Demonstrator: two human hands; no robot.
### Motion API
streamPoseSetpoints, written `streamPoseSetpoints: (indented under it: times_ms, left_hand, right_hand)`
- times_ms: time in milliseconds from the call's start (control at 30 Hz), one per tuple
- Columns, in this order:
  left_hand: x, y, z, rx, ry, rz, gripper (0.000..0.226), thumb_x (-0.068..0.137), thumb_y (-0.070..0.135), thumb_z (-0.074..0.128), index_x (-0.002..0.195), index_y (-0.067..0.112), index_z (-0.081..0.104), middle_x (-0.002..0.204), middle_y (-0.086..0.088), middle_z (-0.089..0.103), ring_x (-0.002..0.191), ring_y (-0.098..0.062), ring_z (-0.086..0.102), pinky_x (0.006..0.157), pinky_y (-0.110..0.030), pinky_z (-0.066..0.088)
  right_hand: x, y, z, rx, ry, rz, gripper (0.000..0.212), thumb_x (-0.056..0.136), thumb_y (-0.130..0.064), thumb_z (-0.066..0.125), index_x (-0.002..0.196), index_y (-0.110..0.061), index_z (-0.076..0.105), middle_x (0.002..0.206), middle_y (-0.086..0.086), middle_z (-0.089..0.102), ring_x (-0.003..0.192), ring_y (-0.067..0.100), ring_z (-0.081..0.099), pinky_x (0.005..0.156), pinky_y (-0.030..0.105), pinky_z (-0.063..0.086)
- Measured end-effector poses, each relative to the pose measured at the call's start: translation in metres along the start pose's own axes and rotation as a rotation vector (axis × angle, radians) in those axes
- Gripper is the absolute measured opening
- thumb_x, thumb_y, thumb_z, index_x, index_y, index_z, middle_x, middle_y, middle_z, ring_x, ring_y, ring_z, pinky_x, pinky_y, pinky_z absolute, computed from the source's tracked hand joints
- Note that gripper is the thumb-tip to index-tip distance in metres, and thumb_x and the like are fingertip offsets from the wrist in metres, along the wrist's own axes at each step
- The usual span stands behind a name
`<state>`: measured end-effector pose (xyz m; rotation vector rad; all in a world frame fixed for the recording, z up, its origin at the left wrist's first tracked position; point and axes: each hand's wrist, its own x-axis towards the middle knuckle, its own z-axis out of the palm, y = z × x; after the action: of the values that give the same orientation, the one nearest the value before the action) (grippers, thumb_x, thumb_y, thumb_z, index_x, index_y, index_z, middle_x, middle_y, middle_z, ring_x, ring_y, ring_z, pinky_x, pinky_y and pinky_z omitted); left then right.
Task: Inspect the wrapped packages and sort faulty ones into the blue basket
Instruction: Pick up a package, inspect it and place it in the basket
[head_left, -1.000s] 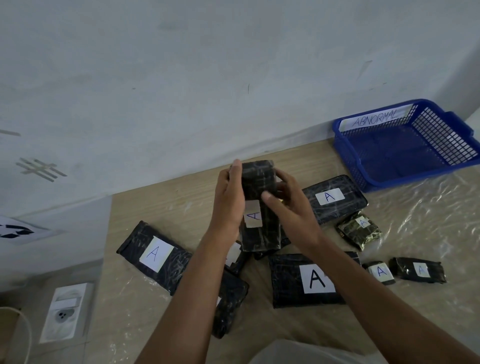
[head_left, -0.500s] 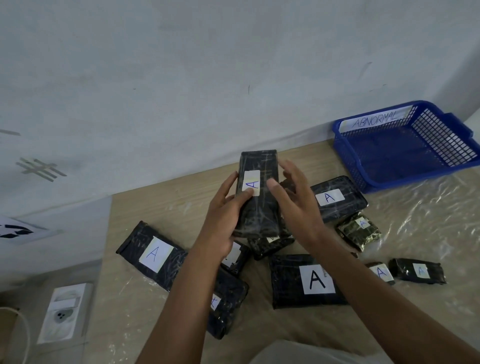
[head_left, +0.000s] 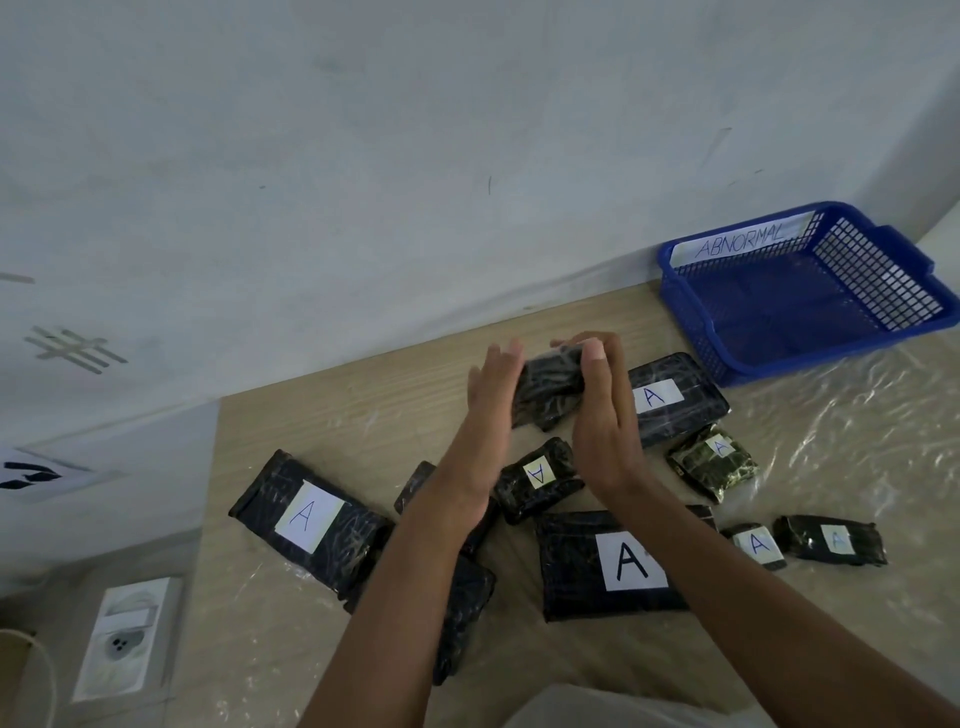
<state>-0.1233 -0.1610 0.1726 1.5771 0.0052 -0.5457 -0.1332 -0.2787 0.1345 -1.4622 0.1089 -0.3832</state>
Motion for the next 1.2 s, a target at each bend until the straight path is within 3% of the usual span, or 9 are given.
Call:
streamPoseSetpoints:
  times_ms: [33, 100, 233, 400, 567, 767, 933, 1100, 1200]
  left_hand:
    - [0.001, -0.005, 0.004, 0.039, 0.014, 0.087, 0.078, 0.089, 0.082, 0.04, 0.14, 0.024, 0.051, 0.142, 0.007, 0.054, 0.133, 0.008, 0.047, 0.114, -0.024, 0.037]
    - [0.001, -0.008, 0.014, 0.003, 0.127, 0.243, 0.056, 0.101, 0.06, 0.043, 0.133, 0.014, 0.048, 0.117, 0.007, 0.058, 0.1, 0.014, 0.059, 0.088, -0.009, 0.047]
    - [0.001, -0.014, 0.022, -0.032, 0.358, 0.369, 0.026, 0.1, 0.034, 0.038, 0.099, 0.01, 0.047, 0.078, 0.015, 0.056, 0.07, -0.001, 0.052, 0.068, -0.017, 0.046]
    - [0.0, -0.016, 0.016, -0.038, 0.394, 0.375, 0.062, 0.093, 0.051, 0.039, 0.122, -0.004, 0.049, 0.104, -0.016, 0.063, 0.099, -0.028, 0.062, 0.088, -0.045, 0.051]
    - [0.0, -0.014, 0.014, -0.068, 0.295, 0.427, 0.033, 0.095, 0.044, 0.046, 0.1, 0.011, 0.052, 0.087, 0.002, 0.058, 0.084, -0.018, 0.055, 0.08, -0.039, 0.048]
    - [-0.003, -0.009, 0.013, -0.077, 0.267, 0.403, 0.017, 0.093, 0.024, 0.044, 0.092, 0.007, 0.047, 0.078, 0.002, 0.052, 0.071, -0.015, 0.05, 0.064, -0.027, 0.047]
    - [0.0, -0.013, 0.016, -0.078, 0.211, 0.46, 0.041, 0.096, 0.043, 0.05, 0.1, 0.003, 0.049, 0.091, -0.027, 0.052, 0.082, -0.041, 0.054, 0.077, -0.056, 0.049]
    - [0.004, -0.008, 0.02, -0.172, 0.22, 0.481, 0.021, 0.097, 0.026, 0.046, 0.084, 0.009, 0.045, 0.072, 0.008, 0.053, 0.068, -0.007, 0.051, 0.061, -0.02, 0.046]
    - [0.012, -0.002, 0.018, -0.344, 0.186, 0.479, 0.025, 0.086, 0.037, 0.055, 0.077, 0.016, 0.046, 0.07, 0.01, 0.053, 0.069, -0.008, 0.052, 0.063, -0.021, 0.045]
  right_hand:
    - [0.0, -0.004, 0.002, -0.003, 0.01, 0.02, 0.04, 0.102, -0.051, 0.03, 0.099, -0.015, 0.049, 0.081, -0.003, 0.051, 0.074, 0.019, 0.049, 0.067, 0.041, 0.048]
    - [-0.002, -0.011, 0.005, -0.008, 0.004, 0.037, 0.04, 0.102, -0.05, 0.031, 0.097, -0.013, 0.047, 0.081, 0.006, 0.045, 0.074, 0.025, 0.044, 0.069, 0.042, 0.045]
    - [-0.008, -0.02, 0.007, 0.112, -0.119, 0.029, 0.029, 0.099, -0.046, 0.042, 0.098, -0.018, 0.049, 0.087, -0.004, 0.054, 0.079, 0.009, 0.054, 0.07, 0.023, 0.05]
    - [-0.011, -0.024, 0.012, 0.149, -0.151, 0.044, 0.016, 0.099, -0.026, 0.052, 0.101, -0.011, 0.049, 0.091, 0.003, 0.056, 0.081, 0.013, 0.059, 0.07, 0.027, 0.053]
    - [-0.01, -0.027, 0.015, 0.117, -0.074, 0.024, 0.006, 0.103, -0.005, 0.043, 0.1, -0.008, 0.048, 0.083, -0.001, 0.056, 0.072, 0.009, 0.058, 0.066, 0.022, 0.051]
    - [-0.016, -0.029, 0.01, 0.182, -0.099, 0.024, 0.008, 0.101, -0.012, 0.043, 0.096, -0.013, 0.049, 0.077, -0.015, 0.056, 0.07, 0.006, 0.055, 0.067, 0.02, 0.048]
    - [-0.018, -0.029, 0.008, 0.108, -0.034, -0.013, 0.006, 0.105, -0.003, 0.043, 0.103, -0.006, 0.048, 0.09, 0.006, 0.055, 0.076, 0.008, 0.059, 0.067, 0.019, 0.051]
    - [-0.024, -0.035, -0.008, 0.165, -0.074, 0.084, 0.034, 0.107, -0.034, 0.036, 0.102, -0.008, 0.058, 0.094, 0.009, 0.063, 0.085, 0.014, 0.065, 0.071, 0.026, 0.056]
    - [-0.015, -0.033, -0.033, -0.014, -0.046, 0.26, 0.049, 0.109, -0.05, 0.032, 0.107, -0.022, 0.072, 0.108, 0.007, 0.075, 0.102, 0.021, 0.073, 0.084, 0.038, 0.063]
